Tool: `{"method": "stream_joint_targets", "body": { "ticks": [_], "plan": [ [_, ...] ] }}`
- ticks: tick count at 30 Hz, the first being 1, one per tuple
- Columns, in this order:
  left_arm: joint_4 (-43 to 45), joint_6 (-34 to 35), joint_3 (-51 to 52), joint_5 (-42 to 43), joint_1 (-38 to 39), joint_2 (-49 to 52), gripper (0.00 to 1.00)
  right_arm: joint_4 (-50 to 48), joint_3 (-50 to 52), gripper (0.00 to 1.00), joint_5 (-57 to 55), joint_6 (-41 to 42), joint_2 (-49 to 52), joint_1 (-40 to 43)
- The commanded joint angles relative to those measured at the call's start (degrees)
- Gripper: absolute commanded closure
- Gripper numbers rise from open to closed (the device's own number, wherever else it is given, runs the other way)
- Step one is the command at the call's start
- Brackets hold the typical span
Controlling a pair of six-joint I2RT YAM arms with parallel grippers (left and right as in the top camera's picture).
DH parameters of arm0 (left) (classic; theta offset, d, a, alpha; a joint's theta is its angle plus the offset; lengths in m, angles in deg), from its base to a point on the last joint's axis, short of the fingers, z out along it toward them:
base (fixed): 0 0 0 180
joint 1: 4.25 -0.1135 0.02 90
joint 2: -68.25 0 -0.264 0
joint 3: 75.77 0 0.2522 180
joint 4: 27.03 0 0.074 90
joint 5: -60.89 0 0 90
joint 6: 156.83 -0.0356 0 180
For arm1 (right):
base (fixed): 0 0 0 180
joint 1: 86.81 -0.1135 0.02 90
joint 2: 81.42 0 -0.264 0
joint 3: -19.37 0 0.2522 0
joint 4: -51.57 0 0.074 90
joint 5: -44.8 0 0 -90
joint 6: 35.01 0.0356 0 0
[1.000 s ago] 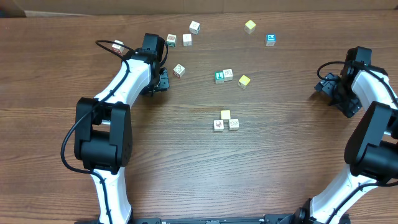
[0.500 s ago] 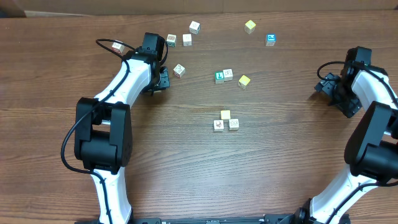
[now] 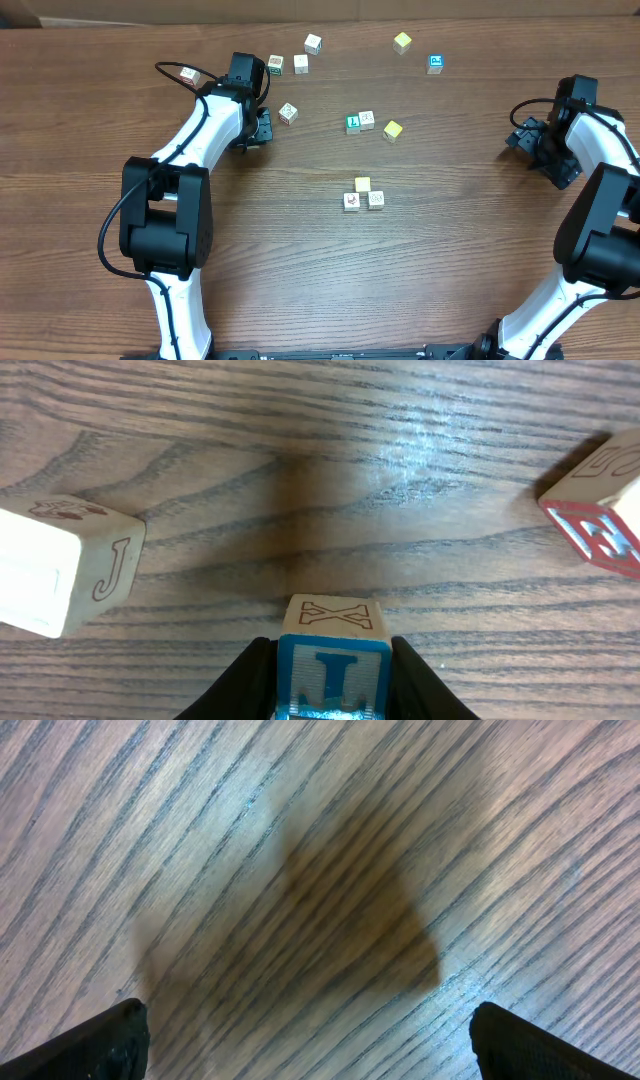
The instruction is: Form a circle
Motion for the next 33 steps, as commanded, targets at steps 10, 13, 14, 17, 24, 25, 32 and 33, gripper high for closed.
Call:
{"method": "stream_joint_targets", "body": {
  "ticks": [10, 13, 14, 17, 24, 25, 32, 33],
  "plan": [
    [-5.0, -3.9, -1.5, 2.8, 1.3, -11.0, 0.72, -0.2, 0.2, 0.0, -0.2, 0.2, -1.6, -0.1],
    [-7.5, -5.7, -1.5, 7.3, 2.1, -16.2, 0.72, -0.2, 0.2, 0.0, -0.2, 0.2, -1.6, -0.1],
    [-8.4, -6.3, -1.5, 8.9, 2.4, -17.3, 0.72, -0.2, 0.2, 0.0, -0.2, 0.2, -1.6, -0.1],
    [-10.5, -7.6, -1.5, 11.9, 4.0, -19.9, 0.73, -0.2, 0.2, 0.0, -0.1, 0.2, -1.6, -0.1],
    [-13.6, -8.1, -1.4, 12.4, 12.0, -22.0, 0.73, -0.2, 0.2, 0.0, -0.2, 0.2, -1.6, -0.1],
    [-13.6, -8.1, -1.4, 12.4, 13.6, -21.9, 0.73, -0.2, 0.2, 0.0, -0.1, 0.2, -1.6, -0.1],
    [-13.2, -7.0, -0.6, 12.1, 23.7, -21.9, 0.73, -0.2, 0.2, 0.0, -0.2, 0.2, -1.6, -0.1],
    [-13.4, -7.0, -0.6, 11.8, 25.0, -21.9, 0.73, -0.2, 0.2, 0.0, -0.2, 0.2, -1.6, -0.1]
  ]
}}
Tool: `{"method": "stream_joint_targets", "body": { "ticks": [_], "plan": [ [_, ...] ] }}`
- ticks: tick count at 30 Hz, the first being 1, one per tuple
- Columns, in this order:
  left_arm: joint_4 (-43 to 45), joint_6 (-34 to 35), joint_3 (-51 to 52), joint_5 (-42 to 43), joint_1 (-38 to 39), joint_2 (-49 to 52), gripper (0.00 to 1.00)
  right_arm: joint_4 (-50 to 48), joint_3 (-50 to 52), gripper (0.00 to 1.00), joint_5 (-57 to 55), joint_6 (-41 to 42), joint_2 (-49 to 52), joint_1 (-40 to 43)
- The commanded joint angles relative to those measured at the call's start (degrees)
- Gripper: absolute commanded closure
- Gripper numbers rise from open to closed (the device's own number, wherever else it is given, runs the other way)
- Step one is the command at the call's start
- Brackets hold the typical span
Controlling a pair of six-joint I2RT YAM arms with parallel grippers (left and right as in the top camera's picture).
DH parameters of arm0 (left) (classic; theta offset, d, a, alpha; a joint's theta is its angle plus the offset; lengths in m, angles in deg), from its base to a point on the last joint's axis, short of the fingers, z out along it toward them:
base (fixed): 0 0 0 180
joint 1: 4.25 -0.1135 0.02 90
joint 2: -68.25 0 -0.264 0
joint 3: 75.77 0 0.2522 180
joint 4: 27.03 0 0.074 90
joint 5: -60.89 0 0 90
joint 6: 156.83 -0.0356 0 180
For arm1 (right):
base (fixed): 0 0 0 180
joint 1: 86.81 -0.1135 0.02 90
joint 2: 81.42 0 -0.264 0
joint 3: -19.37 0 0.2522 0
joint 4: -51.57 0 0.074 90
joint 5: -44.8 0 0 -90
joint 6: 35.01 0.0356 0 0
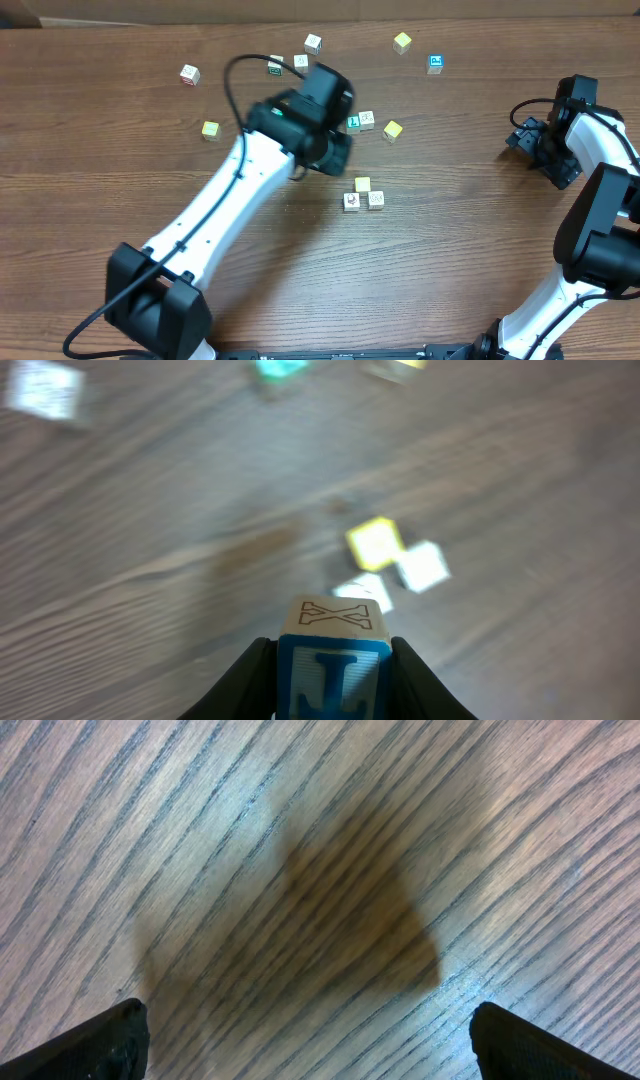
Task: Form a circle
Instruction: 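Lift the blue L block and carry it toward the front cluster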
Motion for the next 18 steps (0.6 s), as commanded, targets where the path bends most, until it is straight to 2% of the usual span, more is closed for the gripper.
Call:
{"method": "stream_joint_targets", "body": {
  "ticks": [1, 13, 18],
  "plan": [
    [-0.2, -0.6, 0.0, -0.2, 4.7, -1.0, 0.73, -0.2, 0.2, 0.0, -0.2, 0.2, -1.6, -0.1],
    [0.7, 0.7, 6.4, -8.6, 17.0, -1.0, 0.75, -0.2, 0.2, 0.0, -0.2, 0.2, -1.6, -0.1],
    [3.5, -3.3, 10.8, -10.1, 18.9, -1.0, 0.76, -0.2, 0.2, 0.0, -0.2, 0.2, -1.6, -0.1]
  ]
}}
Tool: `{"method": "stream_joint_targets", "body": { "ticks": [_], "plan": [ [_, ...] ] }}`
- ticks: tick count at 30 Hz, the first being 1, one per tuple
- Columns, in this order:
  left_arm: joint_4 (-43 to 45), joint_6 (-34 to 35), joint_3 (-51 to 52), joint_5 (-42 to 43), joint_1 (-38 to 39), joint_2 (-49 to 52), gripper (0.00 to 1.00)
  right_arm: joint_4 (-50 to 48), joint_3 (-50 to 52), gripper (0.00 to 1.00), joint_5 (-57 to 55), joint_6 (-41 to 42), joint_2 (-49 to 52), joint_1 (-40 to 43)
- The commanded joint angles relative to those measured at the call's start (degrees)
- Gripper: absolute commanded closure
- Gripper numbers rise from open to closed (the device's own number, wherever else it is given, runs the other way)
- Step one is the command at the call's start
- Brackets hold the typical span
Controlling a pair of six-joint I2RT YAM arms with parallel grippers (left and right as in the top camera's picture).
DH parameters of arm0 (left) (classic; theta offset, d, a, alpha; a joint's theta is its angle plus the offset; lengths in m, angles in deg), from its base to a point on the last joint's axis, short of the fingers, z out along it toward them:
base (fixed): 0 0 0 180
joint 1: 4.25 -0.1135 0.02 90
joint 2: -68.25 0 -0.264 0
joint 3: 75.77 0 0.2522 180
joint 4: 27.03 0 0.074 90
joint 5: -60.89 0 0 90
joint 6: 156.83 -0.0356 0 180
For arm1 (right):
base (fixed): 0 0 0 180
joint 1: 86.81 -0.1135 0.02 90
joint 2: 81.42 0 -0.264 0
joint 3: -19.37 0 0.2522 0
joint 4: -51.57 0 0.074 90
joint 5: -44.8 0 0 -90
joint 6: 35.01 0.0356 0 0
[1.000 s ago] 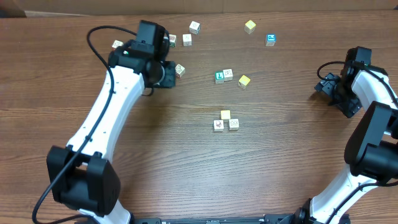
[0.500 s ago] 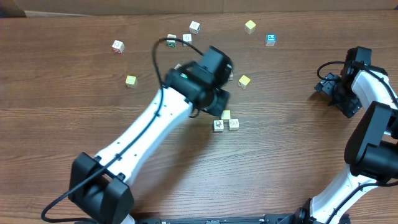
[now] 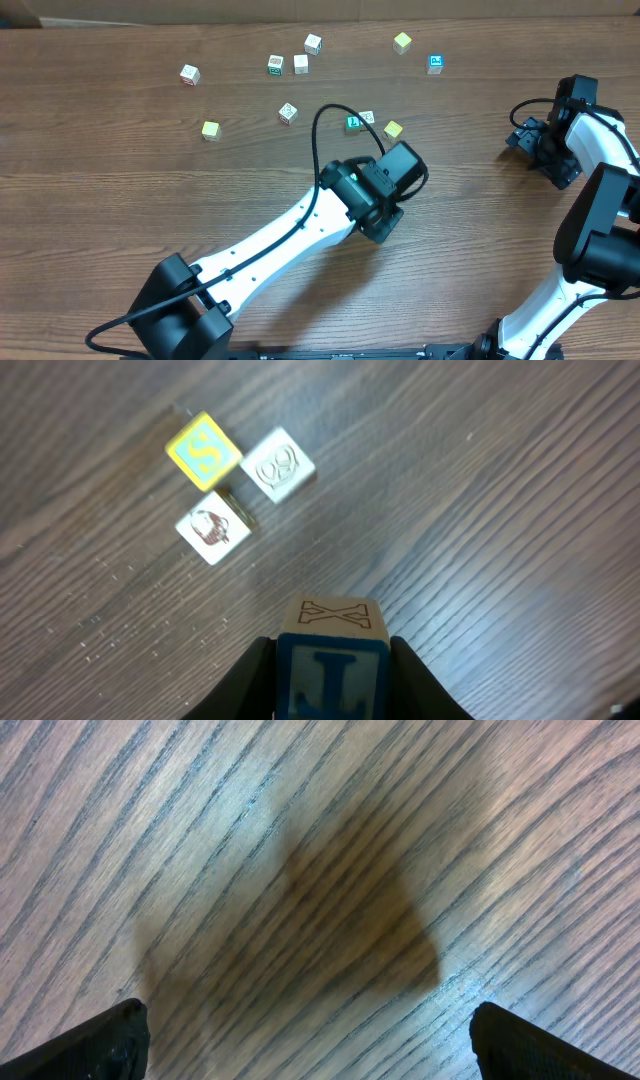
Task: Form a circle
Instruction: 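Lift the blue L block and carry it toward the front cluster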
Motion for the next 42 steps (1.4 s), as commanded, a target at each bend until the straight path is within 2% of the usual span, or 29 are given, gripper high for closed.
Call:
{"method": "stream_joint_targets", "body": {
  "ticks": [1, 11, 15, 22, 35, 38, 42],
  "plan": [
    [2.0, -3.8, 2.9, -2.7, 0.7, -1.0, 0.76, -0.2, 0.2, 0.0, -0.2, 0.2, -1.6, -0.1],
    [9.9, -11.0, 7.7, -2.0, 1.1, -1.0, 0.75, -0.2, 0.2, 0.0, -0.1, 0.2, -1.6, -0.1],
    [12.9, -12.3, 9.0, -1.6, 1.2, -0.8, 0.77, -0.2, 0.2, 0.0, -0.2, 0.2, -1.6, -0.1],
    [14.1, -14.6, 9.6, -1.6, 1.4, 1.7, 0.79, -0.2, 0.2, 0.0, -0.2, 0.2, -1.6, -0.1],
    [14.3, -15.0, 9.5, -1.6, 1.4, 5.5, 0.73, -0.2, 0.2, 0.0, -0.2, 0.2, -1.6, -0.1],
    [14.3, -15.0, 9.5, -1.6, 1.4, 5.5, 0.67, -0.2, 0.2, 0.0, -0.2, 0.2, -1.6, -0.1],
    [14.4, -15.0, 9.5, -1.6, 1.4, 5.5, 0.64, -0.2, 0.2, 0.0, -0.2, 0.2, -1.6, -0.1]
  ]
}}
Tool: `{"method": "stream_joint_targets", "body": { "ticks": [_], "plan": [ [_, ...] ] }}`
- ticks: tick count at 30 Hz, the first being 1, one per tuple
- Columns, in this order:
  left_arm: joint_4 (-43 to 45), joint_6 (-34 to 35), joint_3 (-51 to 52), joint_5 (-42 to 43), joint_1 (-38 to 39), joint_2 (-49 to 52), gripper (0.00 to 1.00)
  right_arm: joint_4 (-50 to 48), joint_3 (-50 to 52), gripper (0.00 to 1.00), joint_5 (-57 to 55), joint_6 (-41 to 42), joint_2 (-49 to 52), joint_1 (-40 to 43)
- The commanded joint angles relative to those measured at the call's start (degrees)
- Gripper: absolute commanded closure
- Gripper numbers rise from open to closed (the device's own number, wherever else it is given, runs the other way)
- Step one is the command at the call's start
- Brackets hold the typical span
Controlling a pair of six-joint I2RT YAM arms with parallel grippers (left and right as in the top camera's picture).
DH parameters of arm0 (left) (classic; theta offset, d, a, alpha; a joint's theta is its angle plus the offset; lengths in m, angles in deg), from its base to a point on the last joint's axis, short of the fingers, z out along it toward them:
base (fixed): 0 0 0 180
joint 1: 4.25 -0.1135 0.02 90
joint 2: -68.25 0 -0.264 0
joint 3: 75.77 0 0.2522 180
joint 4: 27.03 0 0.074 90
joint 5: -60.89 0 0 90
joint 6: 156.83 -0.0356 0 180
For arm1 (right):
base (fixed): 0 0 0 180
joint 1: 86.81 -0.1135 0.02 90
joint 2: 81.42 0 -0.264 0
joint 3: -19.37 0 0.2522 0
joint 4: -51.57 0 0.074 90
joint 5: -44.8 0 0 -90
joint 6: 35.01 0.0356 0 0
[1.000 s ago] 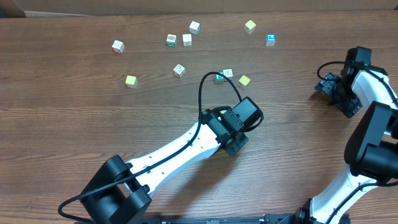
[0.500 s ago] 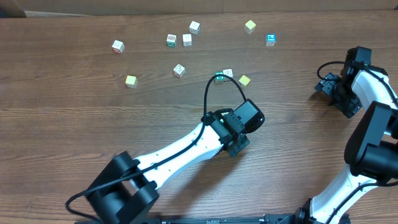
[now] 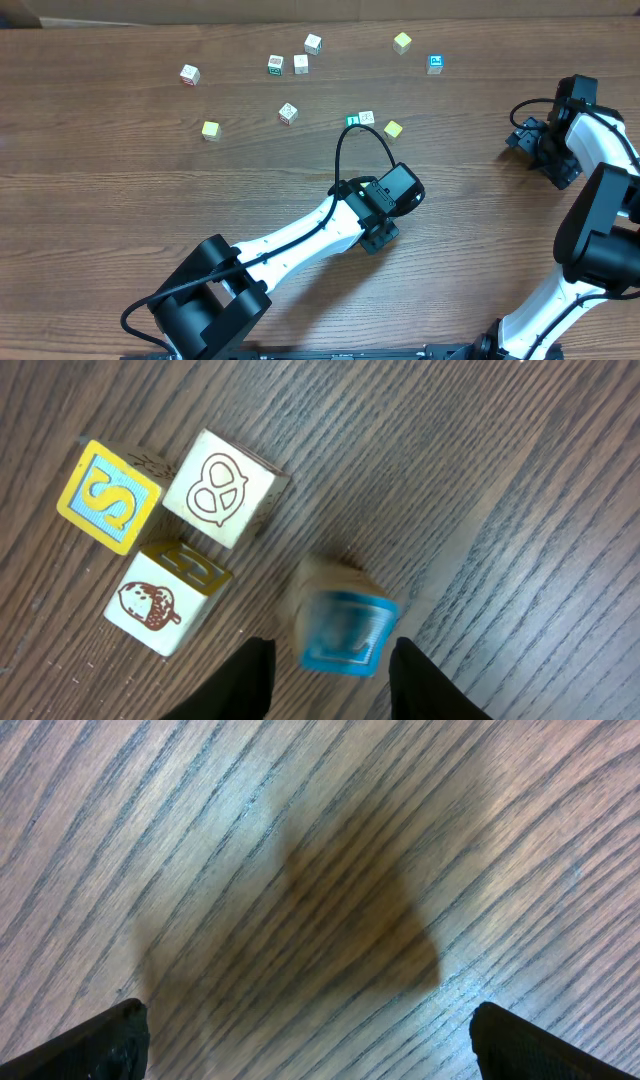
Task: Form a circle
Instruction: 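Lift the blue L block and carry it toward the front cluster, then lower the blue L block beside the pretzel and acorn blocks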
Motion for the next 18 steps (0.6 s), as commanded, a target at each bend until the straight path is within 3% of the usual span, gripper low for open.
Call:
{"method": "stream_joint_targets", "body": {
  "ticks": [1, 8, 18],
  "plan": [
    [0.3, -0.6, 0.3, 0.3, 0.4, 0.5, 0.63, -0.2, 0.2, 0.0, -0.2, 0.2, -1.6, -0.1],
    [0.5, -0.6, 0.3, 0.2, 0.4, 0.5, 0.61, -0.2, 0.2, 0.0, -0.2, 0.2, -1.6, -0.1],
    [-0.8, 3.3, -6.4, 0.2, 0.5, -0.4, 0.87, -0.2, 0.2, 0.0, -0.2, 0.2, -1.6, -0.1]
  ]
}}
